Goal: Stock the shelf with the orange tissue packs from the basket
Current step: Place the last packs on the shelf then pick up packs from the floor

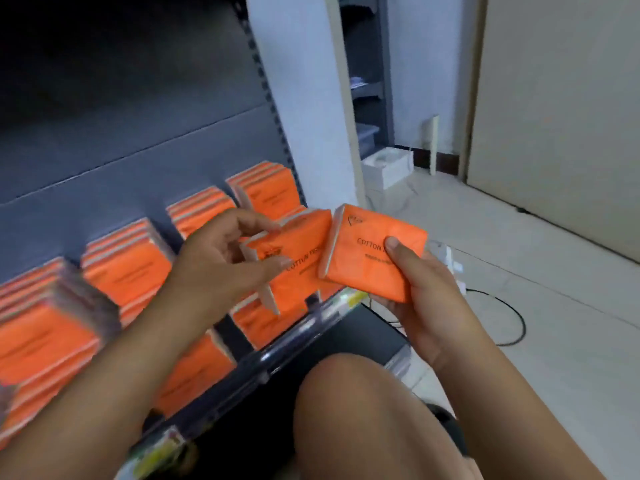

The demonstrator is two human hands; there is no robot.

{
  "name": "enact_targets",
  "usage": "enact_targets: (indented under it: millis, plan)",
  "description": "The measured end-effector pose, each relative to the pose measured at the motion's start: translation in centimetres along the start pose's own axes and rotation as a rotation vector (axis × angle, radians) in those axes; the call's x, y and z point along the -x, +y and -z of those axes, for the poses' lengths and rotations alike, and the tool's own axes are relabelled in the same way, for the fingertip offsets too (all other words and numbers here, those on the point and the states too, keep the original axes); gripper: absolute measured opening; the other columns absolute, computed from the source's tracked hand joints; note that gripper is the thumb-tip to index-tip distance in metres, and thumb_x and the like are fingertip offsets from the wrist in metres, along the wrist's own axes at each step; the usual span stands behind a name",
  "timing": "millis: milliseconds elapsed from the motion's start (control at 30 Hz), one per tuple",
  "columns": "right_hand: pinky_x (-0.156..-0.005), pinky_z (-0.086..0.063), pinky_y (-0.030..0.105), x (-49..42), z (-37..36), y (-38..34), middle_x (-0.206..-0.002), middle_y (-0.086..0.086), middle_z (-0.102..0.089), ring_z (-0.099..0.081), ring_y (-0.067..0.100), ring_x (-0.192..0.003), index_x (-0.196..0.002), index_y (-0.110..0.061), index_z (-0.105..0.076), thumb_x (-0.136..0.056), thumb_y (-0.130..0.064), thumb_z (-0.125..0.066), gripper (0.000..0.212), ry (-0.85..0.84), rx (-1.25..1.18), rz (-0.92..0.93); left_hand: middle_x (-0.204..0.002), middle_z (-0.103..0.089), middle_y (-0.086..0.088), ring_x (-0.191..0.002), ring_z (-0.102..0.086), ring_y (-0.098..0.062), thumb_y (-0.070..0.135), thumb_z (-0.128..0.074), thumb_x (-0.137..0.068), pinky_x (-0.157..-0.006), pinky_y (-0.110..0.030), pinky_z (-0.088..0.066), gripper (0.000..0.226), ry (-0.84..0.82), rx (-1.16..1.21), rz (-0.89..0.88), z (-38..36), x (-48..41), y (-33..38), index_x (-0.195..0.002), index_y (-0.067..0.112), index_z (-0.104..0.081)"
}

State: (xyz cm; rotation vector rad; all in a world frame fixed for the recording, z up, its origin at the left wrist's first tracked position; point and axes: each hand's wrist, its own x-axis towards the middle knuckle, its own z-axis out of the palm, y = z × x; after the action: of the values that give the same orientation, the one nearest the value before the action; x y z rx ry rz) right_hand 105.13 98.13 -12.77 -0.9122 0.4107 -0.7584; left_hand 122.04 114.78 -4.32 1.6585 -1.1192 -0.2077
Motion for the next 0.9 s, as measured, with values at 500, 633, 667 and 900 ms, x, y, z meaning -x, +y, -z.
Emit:
enact_targets:
  millis: [500,633,667,900]
  plan:
    - [-0.073,-0.060,0.032,-0.3,-21.5,11.5,-0.095,0.008,-0.077,-0.073,0.014,-0.083,-0.106,-0.010,-0.067,-0.078,-0.027,-0.088,0.039,-0.489,0.559,0.133,-0.099,-0.073,0.017,-0.095,-0.066,-0.001,-0.011,-0.079,-0.081,-0.086,-0.019,-0.050,0.039,0.495,-0.125,0.090,21.2,15.4,-5.4,-0.100,0.021,-0.069]
    - [-0.067,-0.054,0.017,-2.0,-23.0,11.1,-0.092,-0.007,-0.075,-0.070,0.001,-0.081,-0.104,-0.023,-0.068,-0.079,-0.026,-0.088,0.032,-0.612,0.755,0.235,-0.114,-0.074,-0.006,-0.105,-0.069,-0.013,-0.005,-0.083,-0.078,-0.089,-0.031,-0.054,0.038,0.501,-0.064,0.101,22.7,17.2,-6.7,-0.101,0.023,-0.072]
    - [-0.069,-0.053,0.016,-2.5,-23.3,10.8,-0.097,-0.009,-0.074,-0.069,0.000,-0.084,-0.107,-0.027,-0.068,-0.079,-0.027,-0.089,0.036,-0.641,0.792,0.270,-0.116,-0.073,-0.008,-0.109,-0.069,-0.016,0.000,-0.084,-0.076,-0.090,-0.033,-0.054,0.037,0.509,-0.046,0.103,22.9,17.3,-7.1,-0.101,0.024,-0.072]
    - [-0.084,-0.045,0.013,-6.1,-21.7,10.3,-0.115,-0.014,-0.065,-0.060,0.000,-0.105,-0.118,-0.028,-0.069,-0.084,-0.028,-0.085,0.038,-0.738,0.979,0.578,-0.114,-0.072,0.007,-0.115,-0.066,-0.010,-0.010,-0.075,-0.082,-0.089,-0.025,-0.055,0.042,0.458,-0.070,0.063,21.9,15.3,-8.1,-0.111,0.020,-0.071]
